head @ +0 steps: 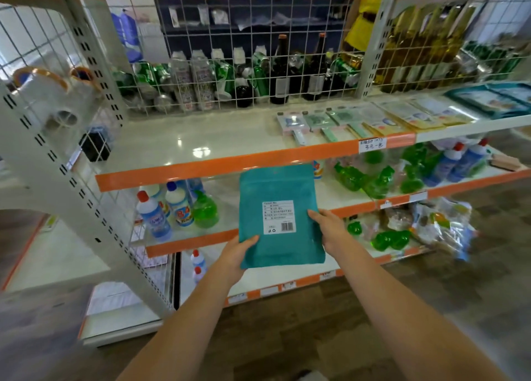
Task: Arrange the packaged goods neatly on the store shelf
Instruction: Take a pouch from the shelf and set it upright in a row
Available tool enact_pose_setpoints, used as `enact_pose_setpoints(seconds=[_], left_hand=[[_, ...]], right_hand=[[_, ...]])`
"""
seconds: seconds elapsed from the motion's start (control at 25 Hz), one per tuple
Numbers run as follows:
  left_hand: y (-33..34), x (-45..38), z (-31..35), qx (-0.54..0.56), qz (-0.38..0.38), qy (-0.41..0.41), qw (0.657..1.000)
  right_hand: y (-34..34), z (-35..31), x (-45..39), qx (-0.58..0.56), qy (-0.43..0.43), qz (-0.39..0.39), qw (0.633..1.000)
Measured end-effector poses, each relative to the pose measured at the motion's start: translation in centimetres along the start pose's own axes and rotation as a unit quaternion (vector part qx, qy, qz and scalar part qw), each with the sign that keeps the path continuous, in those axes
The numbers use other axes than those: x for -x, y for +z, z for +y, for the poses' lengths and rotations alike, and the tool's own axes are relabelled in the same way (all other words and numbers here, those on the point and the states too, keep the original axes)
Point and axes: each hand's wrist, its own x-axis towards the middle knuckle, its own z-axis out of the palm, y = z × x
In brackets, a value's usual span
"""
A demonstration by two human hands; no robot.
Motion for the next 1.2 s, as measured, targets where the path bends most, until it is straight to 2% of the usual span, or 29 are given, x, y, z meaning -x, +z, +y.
enact_pose_setpoints(seconds=[0.16,0.28,0.36,0.52,0.64,0.8,0.96,1.2], left_hand=[[0.2,0.8,-0.3,-0.011,0.023,0.032,0.999],[0.4,1.0,0.6,-0.102,0.077,0.096,0.987],[0.5,0.6,1.2,-0.184,0.107,0.141,0.967],[0.7,0.5,0.9,-0.365,0.133,0.205,0.898],[1.5,1.4,-0.3,-0.520,0.132,0.227,0.813],[1.9,2.0,-2.1,-0.617,0.136,0.263,0.729],[2.3,3.0,-2.6,-0.686,0.077,0.280,0.667],[2.8,3.2,-4.0,-0.725,-0.050,0.306,0.614]], right_hand=[[0.6,0.1,1.0,0.043,0.012,0.004,0.999],[1.6,-0.1,0.9,0.117,-0.012,0.032,0.993],[3.1,-0.4,1.2,0.127,-0.020,0.005,0.992],[6.5,0.2,1.9,0.118,0.022,-0.072,0.990],[7.9,1.6,2.1,0.096,0.036,-0.090,0.991],[7.9,3.1,1.5,0.079,0.033,-0.041,0.995],[6.4,3.5,1.2,0.064,0.028,0.013,0.997],[1.2,4.1,0.8,0.029,0.032,0.097,0.994]])
